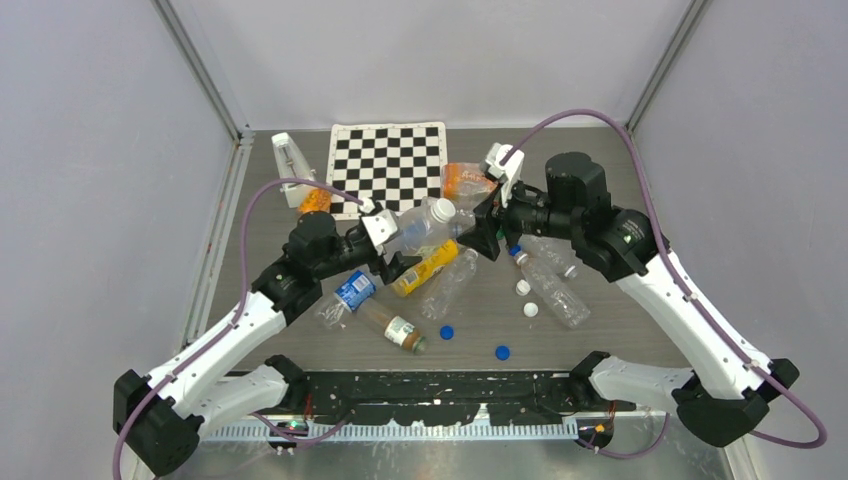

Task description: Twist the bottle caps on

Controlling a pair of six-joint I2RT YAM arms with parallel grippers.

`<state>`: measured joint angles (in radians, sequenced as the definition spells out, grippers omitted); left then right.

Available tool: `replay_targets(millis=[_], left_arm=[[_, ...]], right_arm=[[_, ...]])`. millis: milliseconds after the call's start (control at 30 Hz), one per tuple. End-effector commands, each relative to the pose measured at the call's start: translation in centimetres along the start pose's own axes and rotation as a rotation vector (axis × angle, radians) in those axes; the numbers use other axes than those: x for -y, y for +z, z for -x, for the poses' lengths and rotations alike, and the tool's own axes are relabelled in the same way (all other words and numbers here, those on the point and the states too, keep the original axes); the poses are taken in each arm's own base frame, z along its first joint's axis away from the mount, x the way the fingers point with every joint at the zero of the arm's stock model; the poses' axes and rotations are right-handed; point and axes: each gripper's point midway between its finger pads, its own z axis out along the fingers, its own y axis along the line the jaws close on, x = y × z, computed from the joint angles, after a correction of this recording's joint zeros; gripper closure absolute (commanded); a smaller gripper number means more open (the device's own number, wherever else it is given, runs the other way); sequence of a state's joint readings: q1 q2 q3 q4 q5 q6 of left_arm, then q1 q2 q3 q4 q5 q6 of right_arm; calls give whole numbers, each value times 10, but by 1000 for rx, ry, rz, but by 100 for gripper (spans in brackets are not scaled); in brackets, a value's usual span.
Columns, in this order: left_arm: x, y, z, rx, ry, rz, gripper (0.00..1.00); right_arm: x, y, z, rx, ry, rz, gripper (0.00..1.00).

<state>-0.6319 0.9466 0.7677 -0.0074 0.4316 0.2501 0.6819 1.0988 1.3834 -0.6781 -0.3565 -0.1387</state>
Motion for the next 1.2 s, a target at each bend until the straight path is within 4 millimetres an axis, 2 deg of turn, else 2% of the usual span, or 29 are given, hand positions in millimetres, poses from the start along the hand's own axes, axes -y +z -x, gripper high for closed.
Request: replay_targets(millis=[0, 133, 267, 333, 800, 1167], left_arm=[[7, -5, 20, 63, 37, -42, 100], [15, -4, 22, 75, 44, -93, 100], [20, -4, 28, 92, 55, -130, 100], [23, -4, 24, 75, 45, -145, 100], [26, -4, 27, 79, 48, -171, 100], [24, -4, 33, 81, 61, -168, 100]], right_arm=[[-9, -3, 13, 56, -75, 190, 30], [-13, -3, 20, 75, -114, 255, 31], [-11, 4, 22, 79, -149, 271, 32], [-8, 9, 22, 71, -153, 278, 33], [-10, 16, 21, 63, -151, 313, 39], [-16, 26, 13, 33, -82, 357, 56]])
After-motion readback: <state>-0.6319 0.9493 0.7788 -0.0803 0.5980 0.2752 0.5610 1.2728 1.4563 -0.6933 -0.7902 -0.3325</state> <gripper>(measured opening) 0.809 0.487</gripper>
